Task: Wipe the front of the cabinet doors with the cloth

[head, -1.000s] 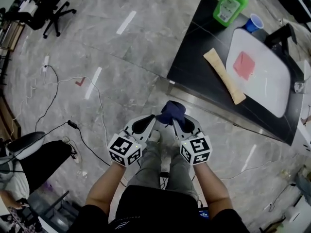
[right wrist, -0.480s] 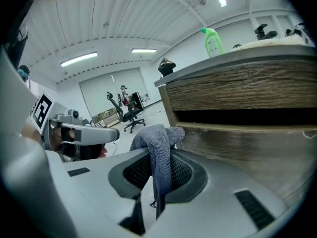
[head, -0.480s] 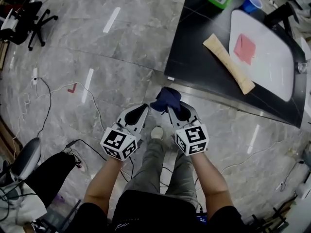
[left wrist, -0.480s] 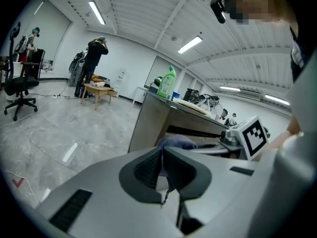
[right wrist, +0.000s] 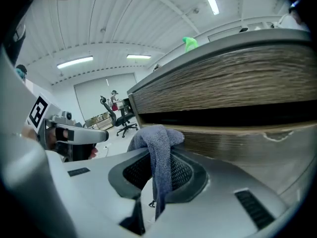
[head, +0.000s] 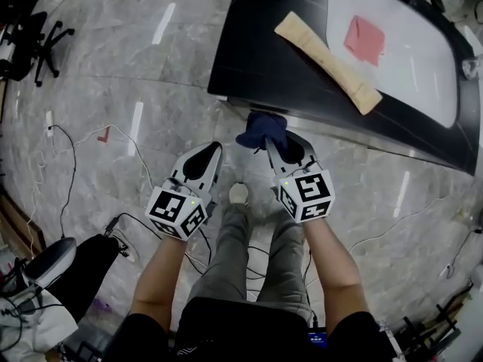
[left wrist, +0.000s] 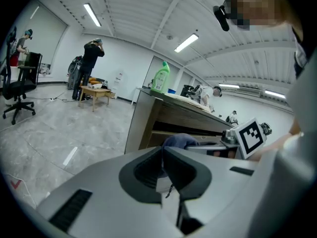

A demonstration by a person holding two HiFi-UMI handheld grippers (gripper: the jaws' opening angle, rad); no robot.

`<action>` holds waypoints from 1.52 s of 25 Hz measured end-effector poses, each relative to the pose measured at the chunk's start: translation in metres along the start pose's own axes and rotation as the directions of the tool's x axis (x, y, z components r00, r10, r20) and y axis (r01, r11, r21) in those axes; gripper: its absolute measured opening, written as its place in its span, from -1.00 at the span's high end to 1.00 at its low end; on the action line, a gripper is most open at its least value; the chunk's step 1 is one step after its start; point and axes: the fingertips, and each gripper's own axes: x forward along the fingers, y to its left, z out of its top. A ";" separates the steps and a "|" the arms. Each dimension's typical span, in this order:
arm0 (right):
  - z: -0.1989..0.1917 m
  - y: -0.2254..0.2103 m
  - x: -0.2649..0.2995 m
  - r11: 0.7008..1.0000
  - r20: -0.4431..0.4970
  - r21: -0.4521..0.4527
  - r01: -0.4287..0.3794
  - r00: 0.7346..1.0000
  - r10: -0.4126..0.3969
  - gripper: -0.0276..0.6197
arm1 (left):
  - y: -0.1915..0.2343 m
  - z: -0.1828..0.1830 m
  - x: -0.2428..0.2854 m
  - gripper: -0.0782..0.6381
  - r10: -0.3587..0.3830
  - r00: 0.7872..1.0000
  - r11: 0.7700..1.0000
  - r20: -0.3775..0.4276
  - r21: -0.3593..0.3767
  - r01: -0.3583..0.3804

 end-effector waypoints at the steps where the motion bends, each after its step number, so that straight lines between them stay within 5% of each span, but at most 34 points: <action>1: -0.001 -0.007 -0.008 1.000 -0.001 -0.006 0.006 1.000 -0.006 0.70 | -0.007 -0.001 0.003 0.73 -0.001 1.000 1.000 0.002 -0.001 0.001; 12: -0.020 -0.115 -0.109 0.990 0.019 0.036 0.136 0.990 -0.137 0.70 | -0.127 -0.020 0.074 0.73 -0.139 0.989 0.990 -0.051 0.015 0.140; 24: -0.043 -0.196 -0.176 0.974 0.025 0.084 0.209 0.977 -0.211 0.70 | -0.206 -0.040 0.138 0.73 -0.183 0.979 0.982 -0.088 0.032 0.187; 30: -0.056 -0.185 -0.194 0.975 0.034 0.140 0.176 0.983 -0.182 0.70 | -0.223 -0.041 0.147 0.73 -0.186 0.980 0.982 -0.064 -0.002 0.187; 38: -0.066 -0.134 -0.160 0.987 0.001 0.130 0.097 0.995 -0.098 0.70 | -0.180 -0.040 0.121 0.73 -0.135 0.990 0.991 -0.047 -0.016 0.134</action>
